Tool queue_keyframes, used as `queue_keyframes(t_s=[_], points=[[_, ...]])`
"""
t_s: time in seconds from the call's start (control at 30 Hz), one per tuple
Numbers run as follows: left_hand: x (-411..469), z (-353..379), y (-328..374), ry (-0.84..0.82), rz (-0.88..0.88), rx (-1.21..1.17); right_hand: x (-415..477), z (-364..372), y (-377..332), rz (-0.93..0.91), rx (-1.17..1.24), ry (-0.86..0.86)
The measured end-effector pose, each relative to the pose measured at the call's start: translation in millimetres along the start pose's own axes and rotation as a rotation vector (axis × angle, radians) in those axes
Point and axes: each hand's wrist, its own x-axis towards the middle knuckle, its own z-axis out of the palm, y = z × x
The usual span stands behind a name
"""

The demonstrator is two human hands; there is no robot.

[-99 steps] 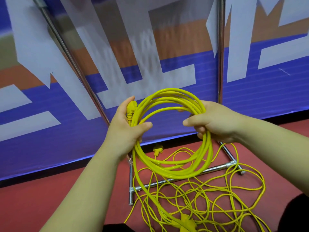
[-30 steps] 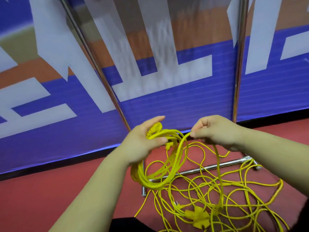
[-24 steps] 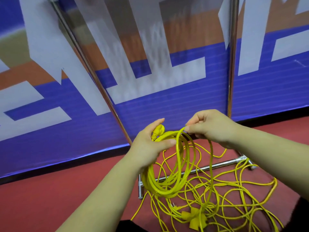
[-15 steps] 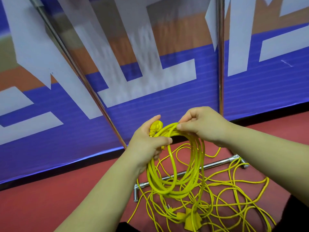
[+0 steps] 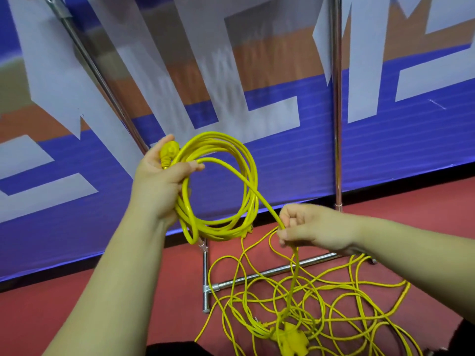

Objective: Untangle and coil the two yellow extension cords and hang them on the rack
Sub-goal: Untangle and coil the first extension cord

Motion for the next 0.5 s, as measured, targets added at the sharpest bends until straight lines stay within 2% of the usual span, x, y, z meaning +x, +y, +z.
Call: queue_keyframes(t_s=[0.1, 0.23, 0.4, 0.5], points=[[10, -16, 12, 0.060, 0.044, -0.041, -3, 4, 25, 0.080, -0.124, -0.031], [18, -33, 23, 0.089, 0.080, -0.072, -3, -6, 20, 0.115, 0.144, 0.041], [17, -36, 14, 0.048, 0.048, 0.007, -7, -29, 0, 0.078, 0.311, 0.338], [14, -37, -5, 0.088, 0.020, 0.090, -12, -41, -9, 0.030, 0.383, 0.474]])
